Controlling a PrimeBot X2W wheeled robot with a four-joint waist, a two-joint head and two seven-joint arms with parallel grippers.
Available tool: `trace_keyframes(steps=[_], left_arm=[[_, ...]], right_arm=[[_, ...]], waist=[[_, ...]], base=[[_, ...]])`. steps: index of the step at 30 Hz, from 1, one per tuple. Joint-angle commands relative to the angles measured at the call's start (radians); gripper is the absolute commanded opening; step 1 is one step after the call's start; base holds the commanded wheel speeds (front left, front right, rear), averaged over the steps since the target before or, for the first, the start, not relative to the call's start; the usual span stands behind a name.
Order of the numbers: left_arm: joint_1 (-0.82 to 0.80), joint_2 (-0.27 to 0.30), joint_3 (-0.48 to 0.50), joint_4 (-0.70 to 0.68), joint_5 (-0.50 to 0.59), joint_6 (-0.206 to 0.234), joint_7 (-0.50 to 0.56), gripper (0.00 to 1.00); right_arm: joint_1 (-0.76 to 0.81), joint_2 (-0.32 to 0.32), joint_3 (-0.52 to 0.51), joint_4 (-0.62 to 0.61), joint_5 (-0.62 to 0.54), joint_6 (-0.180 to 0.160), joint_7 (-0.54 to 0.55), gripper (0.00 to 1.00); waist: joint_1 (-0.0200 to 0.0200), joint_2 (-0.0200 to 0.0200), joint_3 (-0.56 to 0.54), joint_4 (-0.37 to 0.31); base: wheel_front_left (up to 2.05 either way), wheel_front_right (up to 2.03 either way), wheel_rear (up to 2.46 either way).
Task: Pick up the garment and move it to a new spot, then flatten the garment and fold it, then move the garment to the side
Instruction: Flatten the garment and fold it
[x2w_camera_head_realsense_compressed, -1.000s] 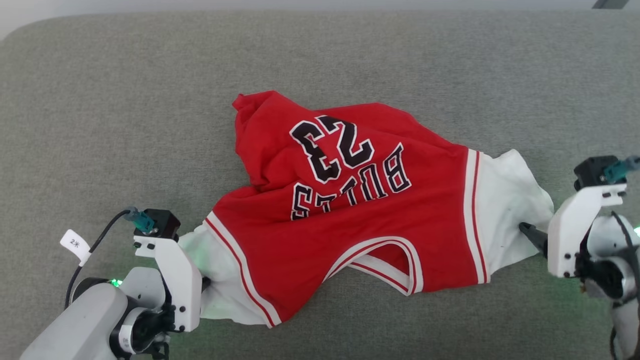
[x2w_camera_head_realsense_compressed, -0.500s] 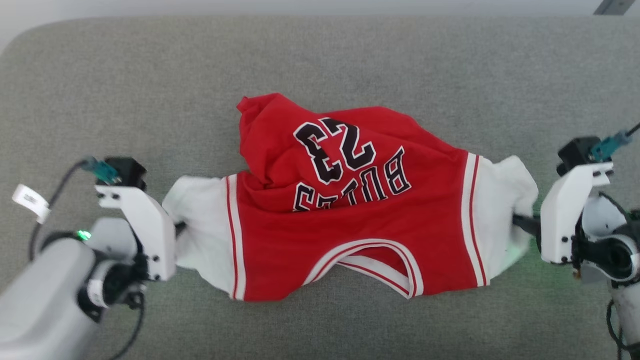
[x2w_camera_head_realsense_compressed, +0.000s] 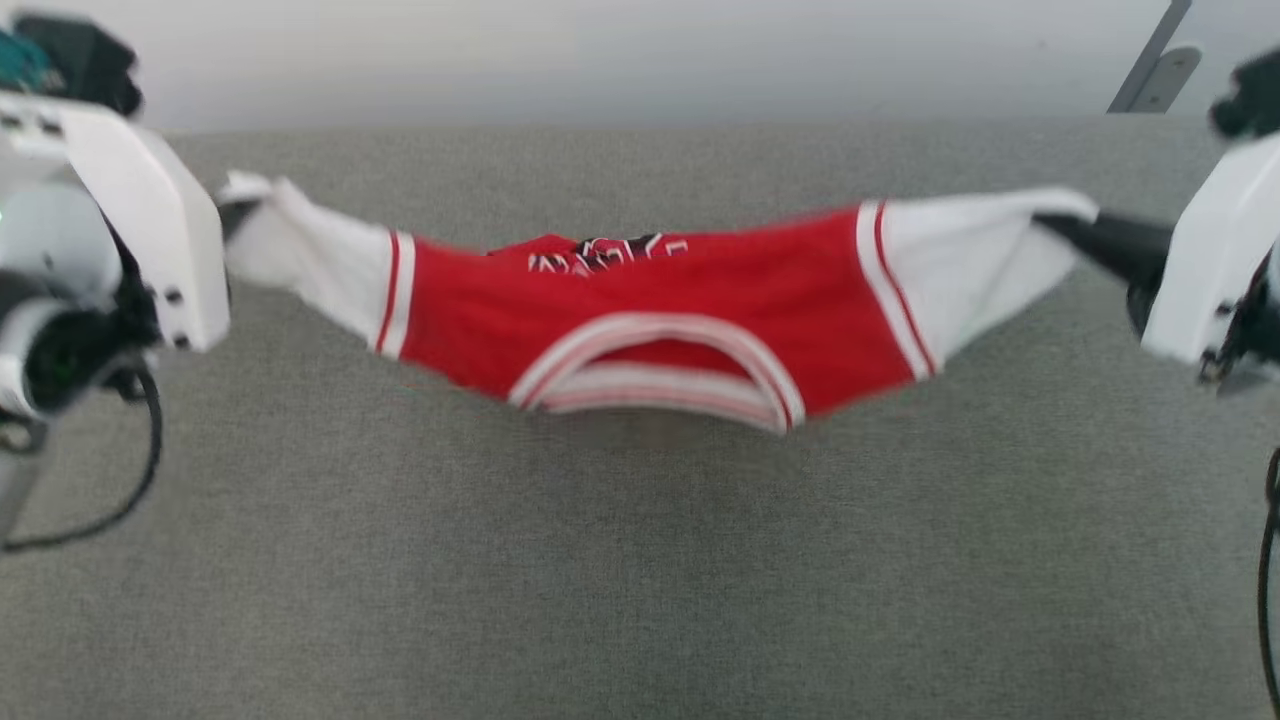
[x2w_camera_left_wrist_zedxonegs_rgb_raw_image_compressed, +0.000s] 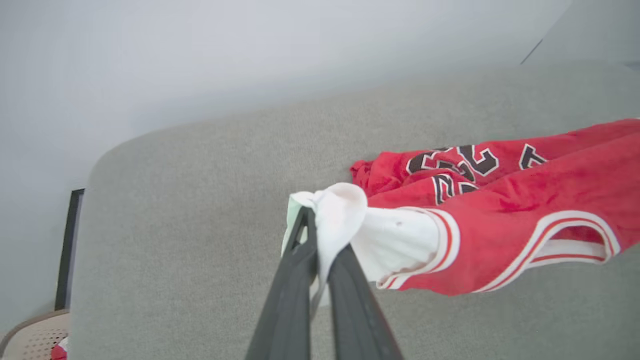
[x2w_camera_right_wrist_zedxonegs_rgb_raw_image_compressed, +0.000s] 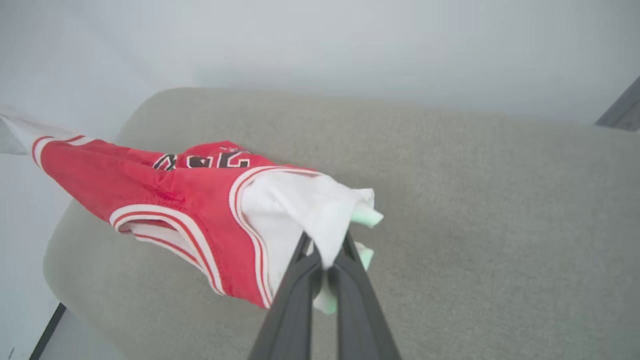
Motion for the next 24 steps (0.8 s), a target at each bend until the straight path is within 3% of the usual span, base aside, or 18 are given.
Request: trace_keyframes(steps=[1,9,24], left_arm=[[-0.035,-0.004,0.009,0.006,-0.005,-0.003,0.007,0.0],[-0.233,-0.043,0.019,0.085,0.028,-0.039,0.021,0.0],[-0.508,-0.146,0.004,0.302,0.076,-0.112,-0.026,0.0]], right_arm=[[-0.033,0.007,-0.006,-0.008,-0.002,0.0,-0.012,0.0],[-0.226,0.049,-0.033,0.036,-0.031,0.0,-0.118,0.0],[-0.473,0.056,0.014,0.22,-0.112,0.0,-0.271,0.0]], waist=[[0.0001,0.0001,-0.017,-0.005],[0.0001,0.0001,-0.056,-0.016],[0.0001,0.0001,-0.056,-0.024]], base=[[0.0,0.0,0.0],[0.0,0.0,0.0],[0.0,0.0,0.0]])
